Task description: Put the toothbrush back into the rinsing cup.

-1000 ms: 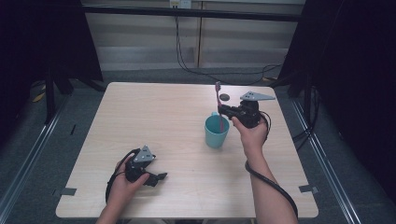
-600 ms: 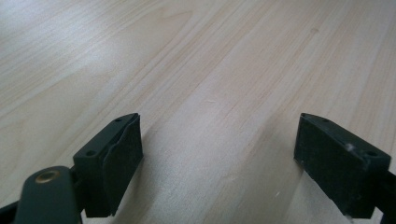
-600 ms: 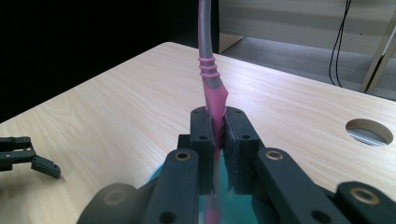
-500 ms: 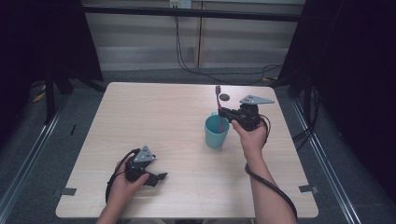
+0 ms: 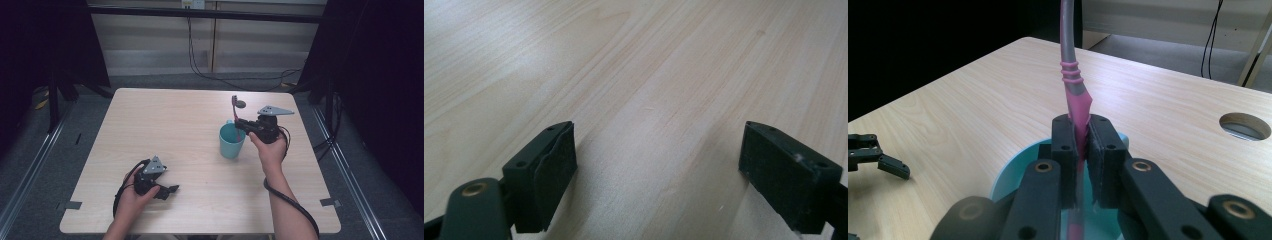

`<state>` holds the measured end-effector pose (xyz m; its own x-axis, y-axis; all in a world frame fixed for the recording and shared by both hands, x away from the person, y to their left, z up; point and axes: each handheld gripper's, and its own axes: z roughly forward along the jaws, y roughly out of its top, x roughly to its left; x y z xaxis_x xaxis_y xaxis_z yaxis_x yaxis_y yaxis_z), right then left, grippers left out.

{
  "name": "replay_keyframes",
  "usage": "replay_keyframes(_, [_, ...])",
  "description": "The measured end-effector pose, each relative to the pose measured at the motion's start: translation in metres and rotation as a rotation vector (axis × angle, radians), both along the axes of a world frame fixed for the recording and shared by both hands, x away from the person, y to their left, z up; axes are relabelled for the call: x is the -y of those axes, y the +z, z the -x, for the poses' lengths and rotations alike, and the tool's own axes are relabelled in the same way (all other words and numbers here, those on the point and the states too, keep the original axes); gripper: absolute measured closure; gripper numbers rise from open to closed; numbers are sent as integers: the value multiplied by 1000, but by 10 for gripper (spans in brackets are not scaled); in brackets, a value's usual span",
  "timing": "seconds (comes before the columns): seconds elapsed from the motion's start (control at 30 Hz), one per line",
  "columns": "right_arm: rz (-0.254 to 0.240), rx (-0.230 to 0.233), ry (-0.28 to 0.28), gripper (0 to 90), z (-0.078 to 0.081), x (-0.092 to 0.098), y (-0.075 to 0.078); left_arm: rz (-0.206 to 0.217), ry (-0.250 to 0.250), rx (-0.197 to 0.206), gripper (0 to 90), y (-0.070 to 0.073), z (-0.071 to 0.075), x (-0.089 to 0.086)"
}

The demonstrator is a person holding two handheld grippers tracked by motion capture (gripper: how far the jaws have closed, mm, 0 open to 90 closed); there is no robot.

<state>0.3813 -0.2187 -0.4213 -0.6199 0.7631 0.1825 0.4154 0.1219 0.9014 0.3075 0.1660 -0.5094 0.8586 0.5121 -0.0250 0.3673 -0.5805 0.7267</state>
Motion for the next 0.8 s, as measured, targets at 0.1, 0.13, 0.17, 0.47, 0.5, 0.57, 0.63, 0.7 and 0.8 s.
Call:
replay_keyframes(0.1, [2, -1, 1, 828, 0, 0, -2, 1, 0, 1, 152, 0, 0, 0])
replay_keyframes(0.13, [2, -3, 3, 828, 0, -1, -2, 0, 0, 0, 151, 0, 0, 0])
replay_keyframes(0.17, [2, -1, 3, 828, 0, -1, -3, 0, 0, 0, 152, 0, 0, 0])
replay_keyframes(0.47, [18, -8, 11, 827, 1, -3, -8, -1, 0, 1, 152, 0, 0, 0])
replay_keyframes(0.5, [22, -6, 11, 827, 1, -4, -8, 0, 0, 1, 152, 0, 0, 0])
replay_keyframes(0.57, [30, -4, 12, 826, 2, -5, -9, -1, 0, 1, 152, 0, 0, 0])
replay_keyframes(0.63, [38, -6, 14, 826, 2, -5, -9, 0, 0, 1, 152, 0, 0, 0])
replay_keyframes(0.7, [37, 0, 12, 826, 2, -6, -11, 0, 1, 1, 152, 0, 0, 0])
replay_keyframes(0.8, [38, -4, 15, 826, 2, -7, -13, 0, 0, 1, 152, 0, 0, 0])
